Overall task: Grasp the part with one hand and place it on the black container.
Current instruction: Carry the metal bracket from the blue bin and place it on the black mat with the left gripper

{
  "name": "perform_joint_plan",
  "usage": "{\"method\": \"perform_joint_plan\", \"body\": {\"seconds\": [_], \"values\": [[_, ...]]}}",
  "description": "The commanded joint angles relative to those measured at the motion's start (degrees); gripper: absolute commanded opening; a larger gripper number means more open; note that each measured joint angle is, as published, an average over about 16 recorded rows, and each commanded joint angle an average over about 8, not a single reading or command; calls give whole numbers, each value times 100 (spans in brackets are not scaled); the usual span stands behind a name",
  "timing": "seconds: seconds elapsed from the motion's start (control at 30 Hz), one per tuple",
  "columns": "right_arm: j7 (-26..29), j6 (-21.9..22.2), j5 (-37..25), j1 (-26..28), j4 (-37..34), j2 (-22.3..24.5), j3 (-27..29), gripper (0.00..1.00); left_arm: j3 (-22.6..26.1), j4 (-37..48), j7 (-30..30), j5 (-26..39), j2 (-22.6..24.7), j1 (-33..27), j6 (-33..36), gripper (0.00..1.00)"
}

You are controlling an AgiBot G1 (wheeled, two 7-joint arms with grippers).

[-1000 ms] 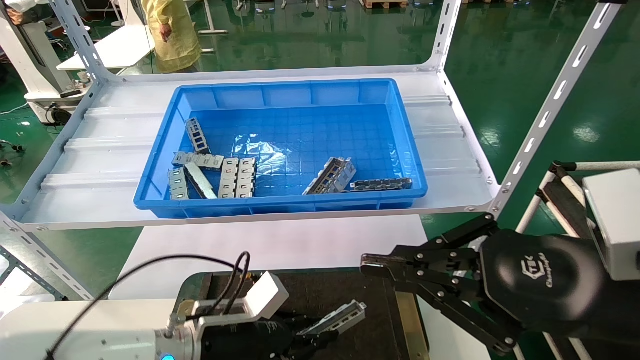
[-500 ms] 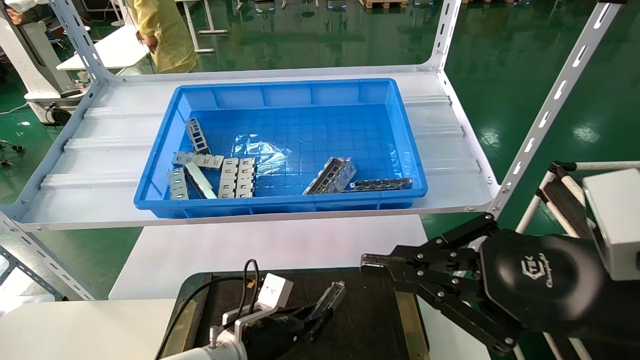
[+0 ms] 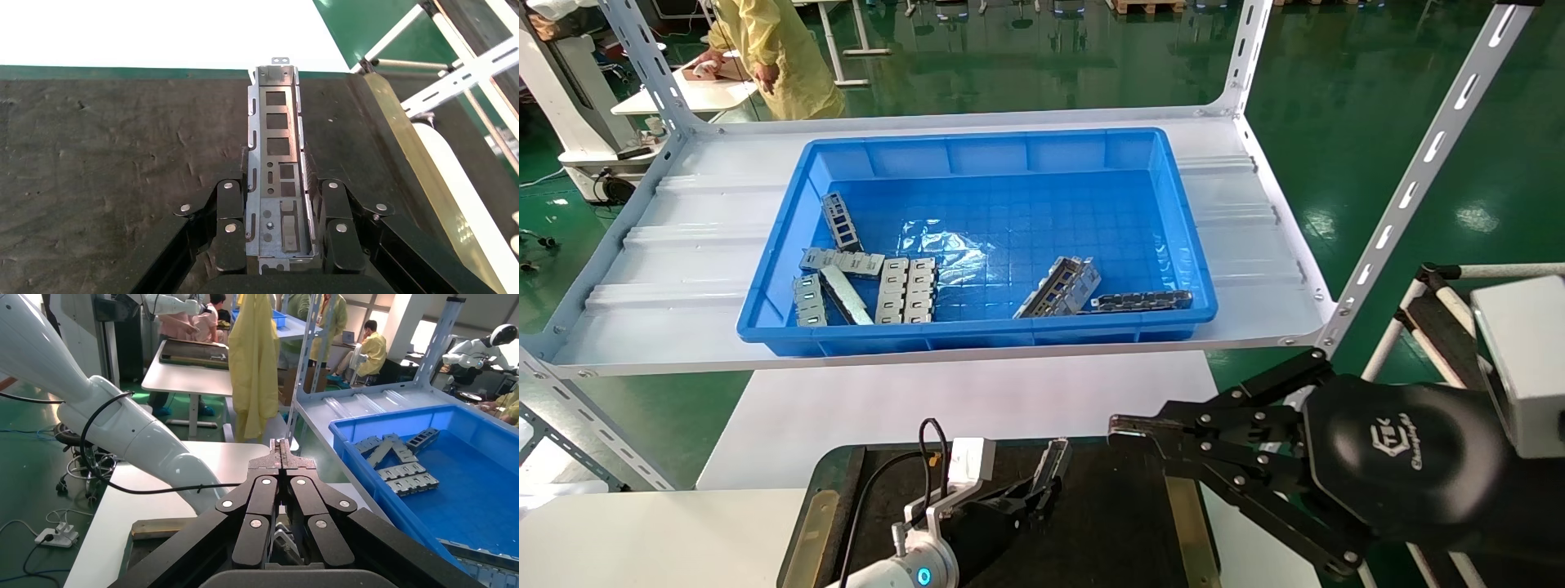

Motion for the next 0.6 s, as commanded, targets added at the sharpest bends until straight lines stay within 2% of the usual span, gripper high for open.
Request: {"method": "perform_joint_plan", "body": {"seconds": [0.03,0.6], "values": [[0,0,0,0,0,0,-1,0,-1,123,-161,53,87,5,-106,0],[-3,3,4,1,0,3,-6,0,-69,432,-758,294,341,195,-716,0]]}}
